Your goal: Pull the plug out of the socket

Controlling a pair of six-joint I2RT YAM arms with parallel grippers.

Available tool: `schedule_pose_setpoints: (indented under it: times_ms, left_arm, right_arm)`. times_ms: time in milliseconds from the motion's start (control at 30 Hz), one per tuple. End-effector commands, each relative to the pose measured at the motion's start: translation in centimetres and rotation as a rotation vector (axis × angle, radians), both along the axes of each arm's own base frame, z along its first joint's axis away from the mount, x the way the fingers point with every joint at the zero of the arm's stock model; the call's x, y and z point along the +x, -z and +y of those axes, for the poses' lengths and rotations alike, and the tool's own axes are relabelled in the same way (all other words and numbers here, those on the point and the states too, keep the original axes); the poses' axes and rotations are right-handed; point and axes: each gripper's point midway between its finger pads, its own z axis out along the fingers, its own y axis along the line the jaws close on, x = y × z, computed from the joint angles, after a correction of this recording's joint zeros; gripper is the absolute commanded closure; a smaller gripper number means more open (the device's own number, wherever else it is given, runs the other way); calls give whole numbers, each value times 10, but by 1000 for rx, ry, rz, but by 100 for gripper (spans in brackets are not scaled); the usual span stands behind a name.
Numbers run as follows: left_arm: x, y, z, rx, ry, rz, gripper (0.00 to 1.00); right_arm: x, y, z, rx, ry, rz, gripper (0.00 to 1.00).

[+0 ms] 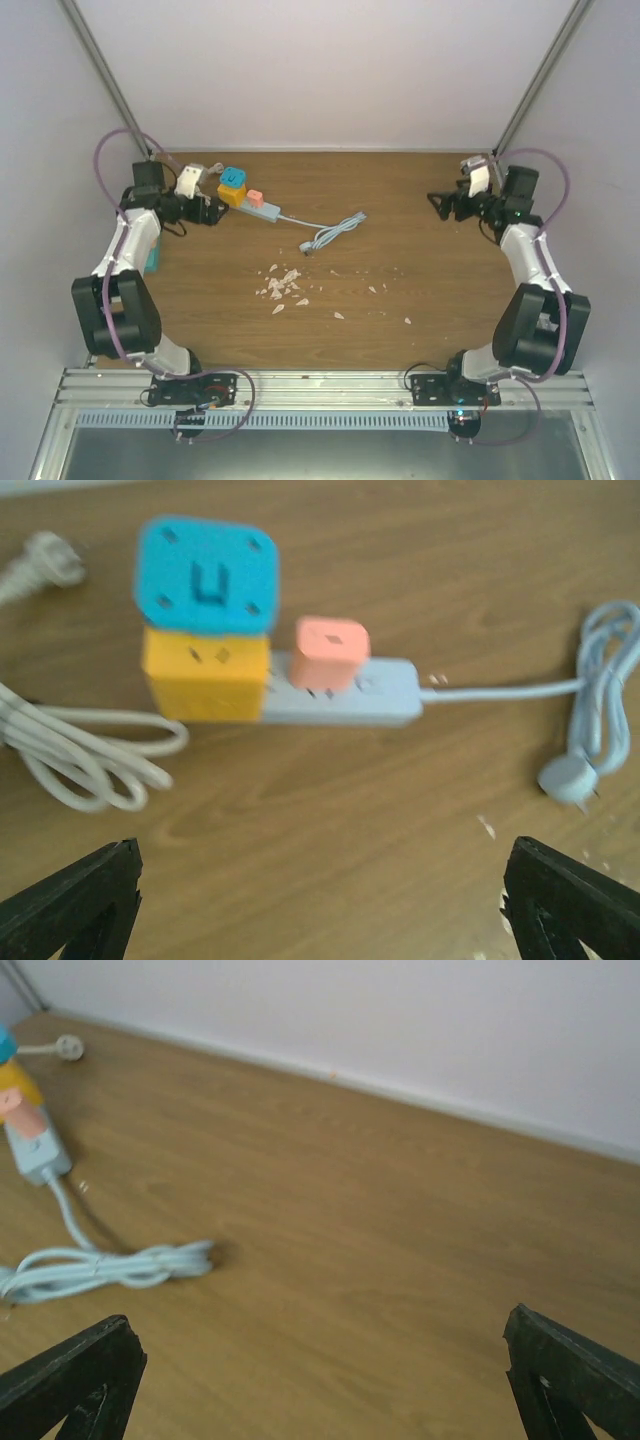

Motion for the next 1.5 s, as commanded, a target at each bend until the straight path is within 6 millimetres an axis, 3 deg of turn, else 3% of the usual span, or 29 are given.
schedule_pose_setpoints:
  times_ms: [0,100,200,500,633,833,1067,1233,1333,1467]
  left_arm:
    - [-20,0,-14,42,38,-52,1]
    - [-37,9,-13,63,59,-41,1]
    - [-43,9,3,100,49,-42,1]
    - [-28,-13,89,244,-43,-78,1]
    - [-4,-26,113,224,-86,-82,1]
    - [51,-26,138,182,-175,-66,8]
    - [117,0,132,209,-204,-47,17]
    - [163,29,120,242,-210,-36,27]
    - [181,56,118,267,-220,-7,29]
    - [195,72,114,275,-228,2,31]
  right_arm:
    - [-19,11,19,-53,-55,-32,0]
    - [-33,25,31,-63,-94,-17,0]
    - [-45,34,40,-73,-129,-16,1]
    - [-61,41,58,-78,-218,-36,0]
    - [-62,41,61,-78,-237,-38,0]
    - [-63,42,62,-86,-241,-38,0]
    - [-62,44,62,-86,-241,-31,0]
    - [-62,48,61,-90,-238,-18,0]
    - [-61,49,60,-95,-231,-16,0]
    - [-62,50,59,-98,-228,-11,0]
